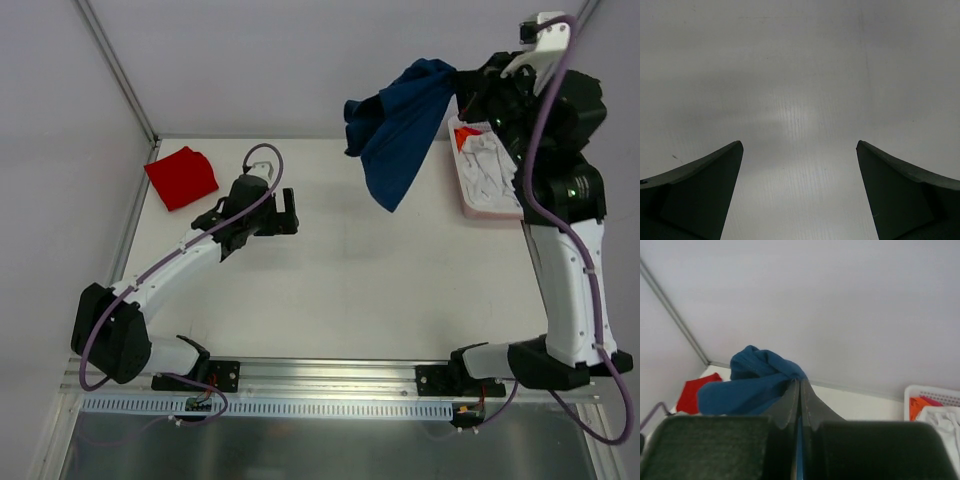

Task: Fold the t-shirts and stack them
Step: Move the tshirt to the center of the board

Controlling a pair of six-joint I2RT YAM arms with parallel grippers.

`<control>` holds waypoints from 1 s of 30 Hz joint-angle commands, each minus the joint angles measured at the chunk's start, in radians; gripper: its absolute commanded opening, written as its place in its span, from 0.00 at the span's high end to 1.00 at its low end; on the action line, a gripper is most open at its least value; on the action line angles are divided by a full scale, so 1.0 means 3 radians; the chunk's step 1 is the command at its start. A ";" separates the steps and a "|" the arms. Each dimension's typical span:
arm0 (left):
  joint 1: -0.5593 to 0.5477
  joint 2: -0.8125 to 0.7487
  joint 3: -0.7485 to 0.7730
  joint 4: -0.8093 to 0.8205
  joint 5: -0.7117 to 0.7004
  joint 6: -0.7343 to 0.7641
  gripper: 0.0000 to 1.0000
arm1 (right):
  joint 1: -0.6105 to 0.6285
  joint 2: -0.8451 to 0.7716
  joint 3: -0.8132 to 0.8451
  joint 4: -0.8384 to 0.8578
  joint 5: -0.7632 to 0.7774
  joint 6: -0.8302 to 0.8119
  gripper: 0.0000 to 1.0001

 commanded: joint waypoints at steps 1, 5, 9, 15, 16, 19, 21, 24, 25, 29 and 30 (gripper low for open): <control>-0.0043 -0.0188 -0.0049 0.0093 0.0009 -0.0079 0.01 | 0.0011 -0.0429 -0.0121 0.0282 -0.0262 0.0163 1.00; -0.0043 -0.0249 -0.0080 0.0098 0.0014 -0.0105 0.01 | 0.0011 -0.0670 -0.0469 0.0186 -0.0564 0.0450 0.71; -0.0048 -0.0310 -0.0111 0.0088 0.0019 -0.0115 0.01 | 0.0011 -0.0819 -0.0975 0.0079 -0.0575 0.0512 0.27; -0.0043 -0.0336 -0.0121 0.0093 0.0029 -0.0110 0.01 | 0.0011 -0.0706 -0.1298 -0.0280 -0.0631 0.0512 0.21; -0.0043 -0.0336 -0.0131 0.0093 0.0035 -0.0115 0.01 | 0.0011 -0.0716 -0.1349 -0.0275 -0.0641 0.0517 0.21; -0.0048 -0.0331 -0.0136 0.0093 0.0091 -0.0141 0.01 | 0.0011 -0.0716 -0.1513 -0.0290 -0.0631 0.0517 0.22; -0.0053 -0.0326 -0.0157 0.0088 0.0182 -0.0151 0.01 | 0.0011 -0.0732 -0.1655 -0.0280 -0.0616 0.0517 0.22; -0.0084 -0.0341 -0.0248 0.0088 0.0275 -0.0222 0.01 | 0.0011 -0.0783 -0.1987 -0.0183 -0.0631 0.0619 0.23; -0.0099 -0.0346 -0.0284 0.0093 0.0320 -0.0283 0.01 | 0.0011 -0.0808 -0.2085 -0.0162 -0.0631 0.0634 0.23; -0.0237 -0.0392 -0.0524 0.0098 0.0306 -0.0442 0.01 | 0.0011 -0.0941 -0.2545 -0.0101 -0.0549 0.0721 0.26; -0.0268 -0.0408 -0.0565 0.0098 0.0316 -0.0493 0.02 | 0.0011 -0.0967 -0.2723 -0.0065 -0.0544 0.0742 0.26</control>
